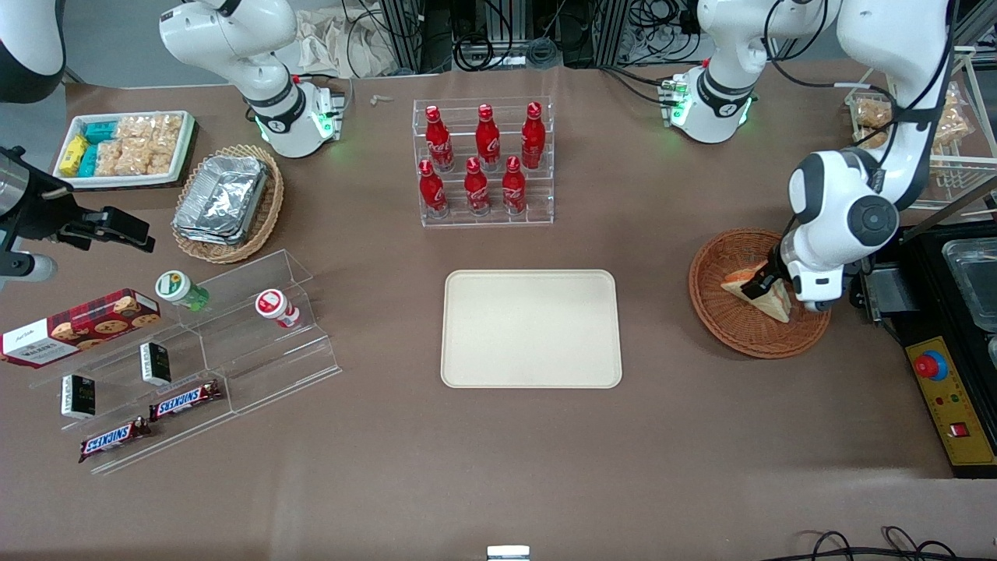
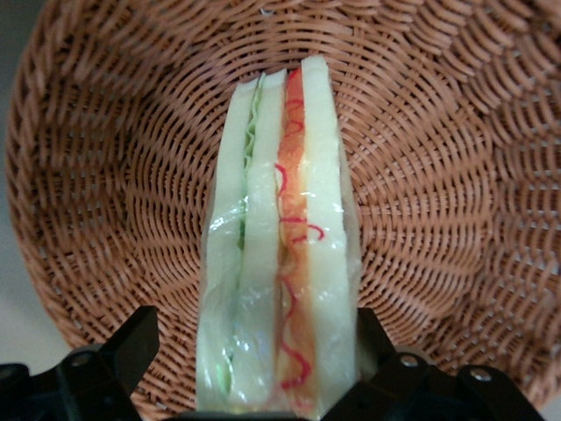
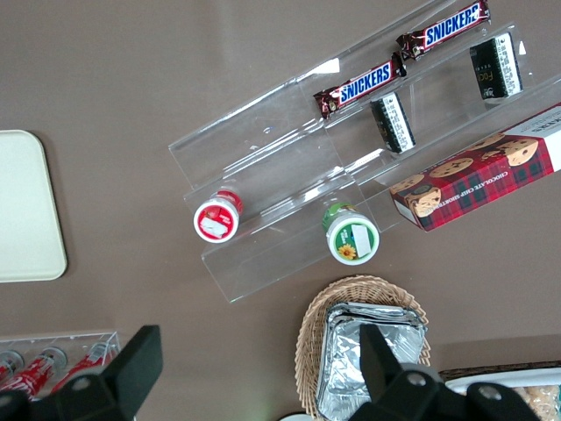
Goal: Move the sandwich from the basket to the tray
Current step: 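Lower the left gripper and close it on the wrapped sandwich, then lift the sandwich out of the basket with the left gripper, then carry the sandwich over the cream tray with the left gripper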
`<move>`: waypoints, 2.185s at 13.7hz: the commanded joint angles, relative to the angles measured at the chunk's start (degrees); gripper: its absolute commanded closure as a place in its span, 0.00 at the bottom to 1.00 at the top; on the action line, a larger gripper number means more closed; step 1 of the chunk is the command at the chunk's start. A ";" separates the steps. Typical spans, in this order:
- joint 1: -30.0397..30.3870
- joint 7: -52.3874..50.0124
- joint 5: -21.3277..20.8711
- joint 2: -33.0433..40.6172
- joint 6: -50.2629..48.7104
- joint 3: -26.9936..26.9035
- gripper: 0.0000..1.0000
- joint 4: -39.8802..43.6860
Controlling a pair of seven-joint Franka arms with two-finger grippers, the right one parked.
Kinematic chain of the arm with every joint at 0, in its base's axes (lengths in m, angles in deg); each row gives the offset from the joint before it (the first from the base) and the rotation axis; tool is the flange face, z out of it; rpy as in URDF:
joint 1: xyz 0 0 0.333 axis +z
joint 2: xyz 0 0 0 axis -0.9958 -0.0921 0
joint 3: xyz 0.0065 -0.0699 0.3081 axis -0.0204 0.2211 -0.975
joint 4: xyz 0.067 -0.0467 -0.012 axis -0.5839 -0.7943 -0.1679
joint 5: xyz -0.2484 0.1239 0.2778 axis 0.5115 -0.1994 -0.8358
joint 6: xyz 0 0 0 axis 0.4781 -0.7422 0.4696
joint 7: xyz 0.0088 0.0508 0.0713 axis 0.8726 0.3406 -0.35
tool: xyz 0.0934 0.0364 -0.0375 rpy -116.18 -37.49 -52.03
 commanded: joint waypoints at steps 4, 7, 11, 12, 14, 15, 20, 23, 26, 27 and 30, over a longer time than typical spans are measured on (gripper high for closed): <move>0.11 -4.00 0.44 -1.83 4.45 0.30 0.90 0.17; 0.11 -3.57 0.44 -1.04 4.19 0.39 1.00 0.43; -0.06 -2.69 -0.17 5.62 -2.37 0.74 1.00 1.66; -0.24 -1.64 -0.08 7.21 -5.97 1.70 1.00 2.62; -0.24 1.08 -0.08 10.29 -14.14 3.11 1.00 5.86; -0.24 3.27 -0.08 11.61 -18.97 3.20 1.00 8.49; -1.38 10.23 0.35 11.80 -32.29 6.17 1.00 19.41; -1.38 13.75 0.27 10.48 -31.42 13.37 1.00 22.40; -1.38 19.86 0.26 9.07 -28.60 20.76 1.00 23.02; -1.47 20.51 0.27 7.94 -27.12 22.95 1.00 23.02; -2.95 20.34 0.27 3.46 -20.35 27.19 1.00 23.28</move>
